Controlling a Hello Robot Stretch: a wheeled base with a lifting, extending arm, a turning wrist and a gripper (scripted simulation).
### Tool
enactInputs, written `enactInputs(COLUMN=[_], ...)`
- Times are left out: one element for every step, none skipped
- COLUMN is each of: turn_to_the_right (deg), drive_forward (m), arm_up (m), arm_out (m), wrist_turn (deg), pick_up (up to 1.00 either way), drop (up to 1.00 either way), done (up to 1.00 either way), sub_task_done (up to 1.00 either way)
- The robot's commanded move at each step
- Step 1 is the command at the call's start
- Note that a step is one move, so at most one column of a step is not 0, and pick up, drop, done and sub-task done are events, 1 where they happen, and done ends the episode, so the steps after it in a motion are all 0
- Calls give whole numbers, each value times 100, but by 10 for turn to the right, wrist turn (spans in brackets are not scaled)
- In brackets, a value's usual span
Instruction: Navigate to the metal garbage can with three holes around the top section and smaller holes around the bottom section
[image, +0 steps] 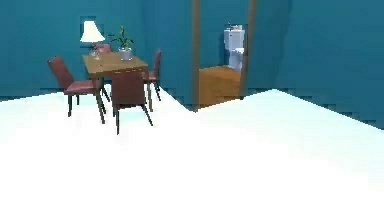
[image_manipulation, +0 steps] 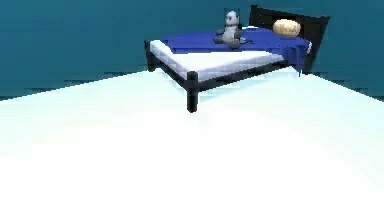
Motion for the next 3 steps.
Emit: enactInputs(turn_to_the_right=[90, 0, 0], drive_forward=[0, 100, 100], arm_up=[0, 0, 0], arm_out=[0, 0, 0], wrist_turn=[0, 0, 0], pick_up=[0, 0, 0], drop=[0, 0, 0], done=[0, 0, 0], sub_task_done=[0, 0, 0])
